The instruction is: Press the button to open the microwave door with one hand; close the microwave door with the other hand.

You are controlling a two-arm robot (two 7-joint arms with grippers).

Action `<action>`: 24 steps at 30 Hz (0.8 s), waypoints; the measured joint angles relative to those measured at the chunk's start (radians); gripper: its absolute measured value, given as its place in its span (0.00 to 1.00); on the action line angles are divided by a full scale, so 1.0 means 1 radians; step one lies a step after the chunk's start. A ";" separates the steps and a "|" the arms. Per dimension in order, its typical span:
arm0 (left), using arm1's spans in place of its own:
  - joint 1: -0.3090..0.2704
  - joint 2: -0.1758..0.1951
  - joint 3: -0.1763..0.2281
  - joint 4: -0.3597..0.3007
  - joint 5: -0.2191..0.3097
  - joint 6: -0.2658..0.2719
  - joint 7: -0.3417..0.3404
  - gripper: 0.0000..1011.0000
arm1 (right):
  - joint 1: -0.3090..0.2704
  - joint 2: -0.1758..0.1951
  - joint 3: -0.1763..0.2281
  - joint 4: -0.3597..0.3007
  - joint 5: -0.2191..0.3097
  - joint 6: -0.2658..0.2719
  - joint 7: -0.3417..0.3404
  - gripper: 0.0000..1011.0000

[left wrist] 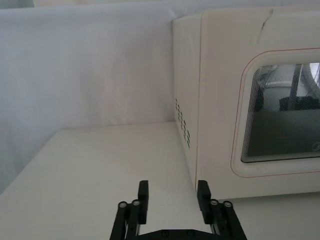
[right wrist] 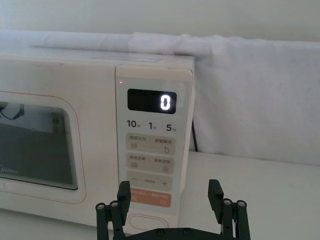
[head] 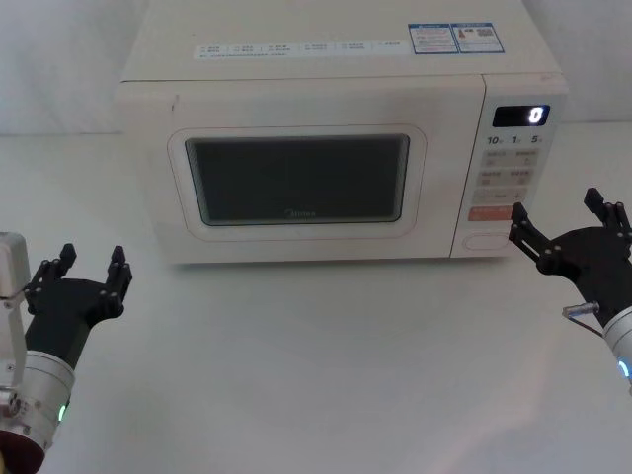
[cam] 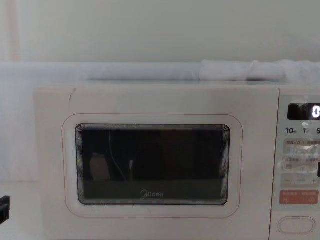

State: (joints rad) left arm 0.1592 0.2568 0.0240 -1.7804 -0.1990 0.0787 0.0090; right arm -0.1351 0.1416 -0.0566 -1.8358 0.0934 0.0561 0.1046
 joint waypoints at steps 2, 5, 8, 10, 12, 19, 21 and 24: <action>0.000 0.000 0.000 0.000 0.000 0.000 0.000 0.67 | 0.000 0.000 0.000 0.000 0.000 0.000 0.000 0.99; 0.000 0.000 0.000 0.000 0.000 0.000 0.000 0.73 | 0.000 0.000 0.000 0.000 0.000 0.000 0.000 0.99; 0.000 0.000 0.000 0.000 -0.001 0.000 0.000 0.84 | 0.000 0.000 0.000 0.000 0.000 0.000 0.000 0.99; 0.000 0.000 0.000 0.000 -0.001 0.000 0.000 0.91 | 0.000 0.000 0.000 0.000 0.000 0.000 0.000 0.99; 0.000 0.000 0.000 0.000 -0.001 0.000 0.000 0.94 | 0.000 0.000 0.000 0.000 0.000 0.000 0.000 0.99; 0.000 0.000 0.000 0.000 -0.001 0.000 0.000 0.99 | 0.000 0.000 0.000 0.000 0.000 0.000 0.000 0.99; 0.000 0.000 0.000 0.000 -0.001 0.000 0.000 0.99 | 0.000 0.000 0.000 0.000 0.000 0.000 0.000 0.99; 0.000 0.000 0.000 0.000 -0.001 0.000 0.000 0.99 | 0.000 0.000 0.000 0.000 0.000 0.000 0.000 0.99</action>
State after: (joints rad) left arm 0.1591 0.2568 0.0239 -1.7803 -0.2001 0.0783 0.0091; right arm -0.1350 0.1416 -0.0566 -1.8358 0.0934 0.0561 0.1046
